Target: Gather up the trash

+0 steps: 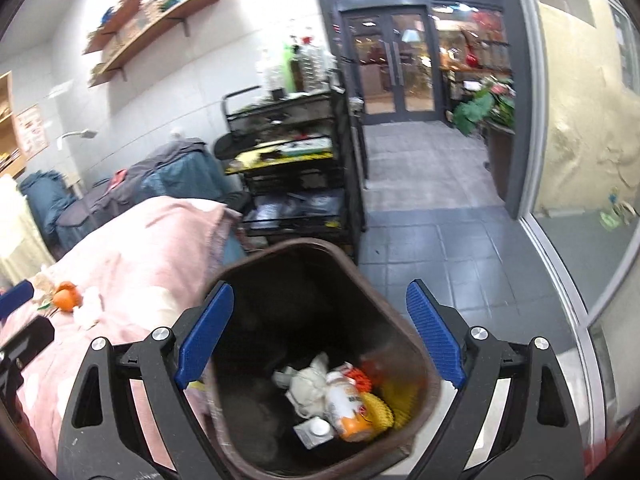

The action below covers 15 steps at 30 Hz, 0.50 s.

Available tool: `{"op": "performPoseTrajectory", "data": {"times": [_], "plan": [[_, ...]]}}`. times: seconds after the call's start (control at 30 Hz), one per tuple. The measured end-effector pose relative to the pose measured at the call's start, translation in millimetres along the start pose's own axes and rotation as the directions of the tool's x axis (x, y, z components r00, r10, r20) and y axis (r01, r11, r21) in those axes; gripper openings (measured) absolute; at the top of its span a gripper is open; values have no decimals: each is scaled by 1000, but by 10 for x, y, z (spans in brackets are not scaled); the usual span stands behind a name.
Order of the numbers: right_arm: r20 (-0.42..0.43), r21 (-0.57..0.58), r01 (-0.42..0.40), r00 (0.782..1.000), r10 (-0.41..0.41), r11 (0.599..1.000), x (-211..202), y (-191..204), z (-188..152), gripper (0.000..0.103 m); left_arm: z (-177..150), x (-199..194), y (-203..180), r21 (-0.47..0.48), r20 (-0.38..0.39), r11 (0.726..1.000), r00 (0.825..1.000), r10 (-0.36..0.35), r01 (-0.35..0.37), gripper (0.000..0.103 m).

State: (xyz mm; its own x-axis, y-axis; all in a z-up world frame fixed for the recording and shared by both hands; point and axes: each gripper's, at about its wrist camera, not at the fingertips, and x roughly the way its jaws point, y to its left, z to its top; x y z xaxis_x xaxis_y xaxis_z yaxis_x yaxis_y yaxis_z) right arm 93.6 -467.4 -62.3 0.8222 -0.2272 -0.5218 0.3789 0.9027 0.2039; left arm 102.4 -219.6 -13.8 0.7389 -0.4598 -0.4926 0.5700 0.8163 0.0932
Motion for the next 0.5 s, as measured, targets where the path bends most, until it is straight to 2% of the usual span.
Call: {"op": "performPoseTrajectory", "data": {"times": [0.1,0.3,0.5], "plan": [[12,-40,-38,999,39,998,-5,213,33,87,-13,-84,189,-22,10,999,999,46,-46,96],[-19,-94,-148,989,147,984,48,668,55,87,-116,-279,604,-71,11,987,989,147,-145,96],[-33,-188,-235,972,233,954,62,1206,58,87,-302,-464,1074,-127,-16,963,971,240,-240,96]]}}
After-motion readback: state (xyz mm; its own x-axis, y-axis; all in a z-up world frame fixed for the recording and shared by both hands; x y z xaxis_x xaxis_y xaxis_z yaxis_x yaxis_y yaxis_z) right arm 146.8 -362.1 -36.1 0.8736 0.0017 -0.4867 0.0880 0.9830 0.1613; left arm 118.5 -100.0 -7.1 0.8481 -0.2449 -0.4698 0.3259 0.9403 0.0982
